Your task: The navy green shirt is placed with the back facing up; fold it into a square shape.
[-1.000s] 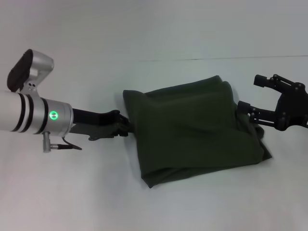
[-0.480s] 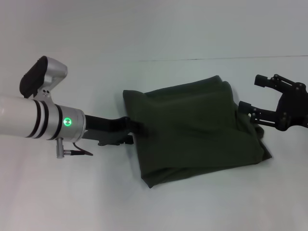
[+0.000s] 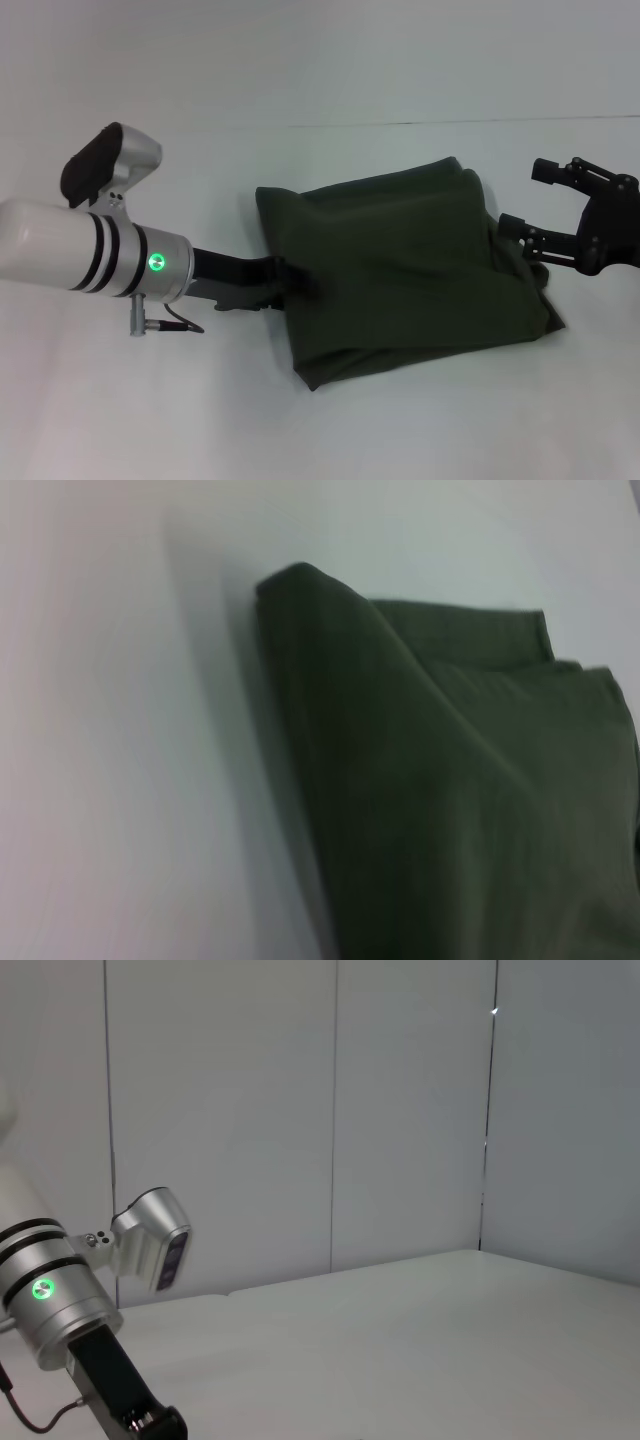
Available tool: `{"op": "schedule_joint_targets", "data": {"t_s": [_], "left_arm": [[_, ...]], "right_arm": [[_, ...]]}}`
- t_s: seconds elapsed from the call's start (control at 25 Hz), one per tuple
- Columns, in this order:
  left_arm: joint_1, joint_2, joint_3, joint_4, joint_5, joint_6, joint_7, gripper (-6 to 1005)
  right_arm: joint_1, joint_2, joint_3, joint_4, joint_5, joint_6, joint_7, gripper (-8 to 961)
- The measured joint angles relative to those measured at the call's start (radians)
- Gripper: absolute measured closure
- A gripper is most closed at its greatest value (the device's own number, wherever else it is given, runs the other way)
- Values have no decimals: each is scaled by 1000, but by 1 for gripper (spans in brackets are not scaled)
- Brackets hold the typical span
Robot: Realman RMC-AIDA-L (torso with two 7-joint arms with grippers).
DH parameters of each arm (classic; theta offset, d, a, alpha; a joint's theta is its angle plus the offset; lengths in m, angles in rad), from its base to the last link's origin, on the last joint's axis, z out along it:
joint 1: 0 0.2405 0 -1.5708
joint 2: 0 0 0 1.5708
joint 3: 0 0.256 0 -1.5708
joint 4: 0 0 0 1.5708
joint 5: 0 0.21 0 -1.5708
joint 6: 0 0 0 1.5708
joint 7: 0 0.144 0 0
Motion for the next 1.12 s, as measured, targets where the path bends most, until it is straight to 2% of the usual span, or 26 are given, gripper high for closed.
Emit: {"op": "schedule_joint_targets", "data": {"t_s": [0.36,0.44,0.68,0.84,1.12], "left_arm": [[-31,8,14,-27,2,-3,-10,511],[-32,9,14,-27,2,-3,-10,726],[-34,9,14,-26,2,-4,-9,912],[-34,15,24,-26,1,-4,-4,946],[-35,60,29,-24,34,9,-5,954]], "right_arm": [[2,0,-2,0,-2,-5,-2,37],[0,2,-1,0,-2,-6,-2,37],[-2,6,-1,-1,-2,-7,-2,36],[-2,7,-2,0,-2,-1,-2,37],[-6,8,-1,0,-1,-3,4,37]]}}
